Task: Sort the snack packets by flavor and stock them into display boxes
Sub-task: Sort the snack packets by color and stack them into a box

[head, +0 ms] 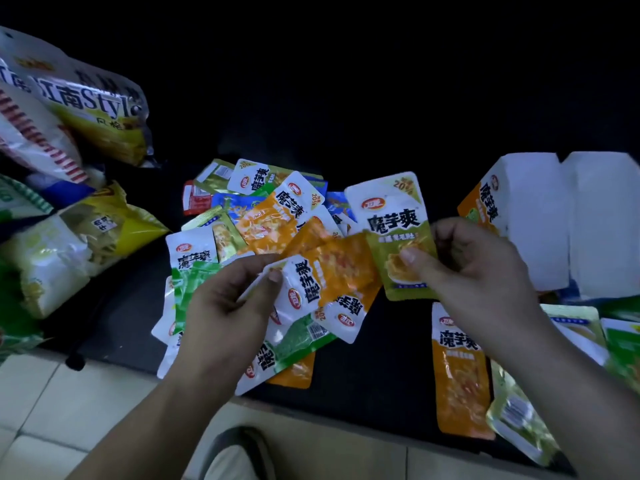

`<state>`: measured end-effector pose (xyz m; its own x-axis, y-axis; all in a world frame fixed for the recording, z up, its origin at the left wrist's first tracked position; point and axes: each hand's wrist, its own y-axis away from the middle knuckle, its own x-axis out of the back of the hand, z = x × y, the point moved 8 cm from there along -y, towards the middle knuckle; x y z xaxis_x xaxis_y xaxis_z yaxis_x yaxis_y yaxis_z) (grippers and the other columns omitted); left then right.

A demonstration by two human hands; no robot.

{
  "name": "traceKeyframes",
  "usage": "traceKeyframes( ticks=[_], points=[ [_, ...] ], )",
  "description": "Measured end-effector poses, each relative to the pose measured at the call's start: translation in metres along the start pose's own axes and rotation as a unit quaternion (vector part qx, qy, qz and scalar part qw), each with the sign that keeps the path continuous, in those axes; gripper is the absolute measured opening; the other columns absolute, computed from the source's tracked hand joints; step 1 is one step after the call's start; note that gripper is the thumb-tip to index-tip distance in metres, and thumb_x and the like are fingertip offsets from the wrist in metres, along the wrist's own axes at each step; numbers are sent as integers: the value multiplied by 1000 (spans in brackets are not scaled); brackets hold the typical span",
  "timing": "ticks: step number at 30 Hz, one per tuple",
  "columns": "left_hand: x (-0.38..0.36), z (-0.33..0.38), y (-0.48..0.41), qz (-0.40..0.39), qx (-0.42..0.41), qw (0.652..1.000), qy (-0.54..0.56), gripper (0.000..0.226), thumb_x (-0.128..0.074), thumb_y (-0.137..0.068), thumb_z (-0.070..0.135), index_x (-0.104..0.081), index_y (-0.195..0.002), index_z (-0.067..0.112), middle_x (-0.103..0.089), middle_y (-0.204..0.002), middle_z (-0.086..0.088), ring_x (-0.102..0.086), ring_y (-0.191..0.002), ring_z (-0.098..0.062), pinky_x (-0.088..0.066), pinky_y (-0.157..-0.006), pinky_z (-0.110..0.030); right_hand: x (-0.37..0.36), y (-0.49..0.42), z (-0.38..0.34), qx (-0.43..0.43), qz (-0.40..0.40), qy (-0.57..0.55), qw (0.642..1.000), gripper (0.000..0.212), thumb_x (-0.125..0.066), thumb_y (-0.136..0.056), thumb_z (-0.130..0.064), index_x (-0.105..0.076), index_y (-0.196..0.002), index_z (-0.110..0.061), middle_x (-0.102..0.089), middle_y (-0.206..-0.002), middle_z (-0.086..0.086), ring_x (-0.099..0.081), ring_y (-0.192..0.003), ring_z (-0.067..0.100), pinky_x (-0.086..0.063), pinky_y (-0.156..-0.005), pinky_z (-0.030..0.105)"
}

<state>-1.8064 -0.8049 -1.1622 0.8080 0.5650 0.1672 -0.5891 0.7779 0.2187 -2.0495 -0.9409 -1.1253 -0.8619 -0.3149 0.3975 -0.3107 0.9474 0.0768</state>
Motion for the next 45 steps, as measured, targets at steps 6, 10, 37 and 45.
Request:
traceKeyframes(
  ticks=[6,10,37,45],
  points=[
    [-31,16,7,-125,15,992,21,16,-69,-93,19,-80,-105,18,-81,-98,5,-77,-90,-10,-57,-69,-16,-17,27,6,-33,-130,55,989,14,-77,-89,-22,-64,-84,-22,-66,-123,-20,-62,-115,1,-55,-89,29],
    [-36,-2,11,-91,62,993,50,19,-73,-86,36,-80,-99,24,-80,-104,0,-76,-97,-27,-61,-84,-43,-9,43,26,-108,-92,-10,990,9,-70,-95,-23,-62,-92,-20,-77,-87,-7,-74,-83,6,-53,-75,31],
    [-112,-51,82,-148,280,930,185,27,-69,-83,9,-75,-110,11,-78,-112,-13,-76,-100,-34,-57,-90,-53,-13,107,75,-250,-23,-131,959,33,-69,-97,-17,-55,-118,-39,-78,-98,-15,-73,-88,1,-59,-80,28],
    [-91,-41,77,-78,179,980,26,59,-78,-87,13,-56,-131,46,-68,-105,23,-62,-86,11,-48,-83,-31,62,142,106,-291,148,-94,940,23,-81,-84,-17,-62,-80,-29,-68,-68,-10,-67,-74,22,-47,-67,34]
  ],
)
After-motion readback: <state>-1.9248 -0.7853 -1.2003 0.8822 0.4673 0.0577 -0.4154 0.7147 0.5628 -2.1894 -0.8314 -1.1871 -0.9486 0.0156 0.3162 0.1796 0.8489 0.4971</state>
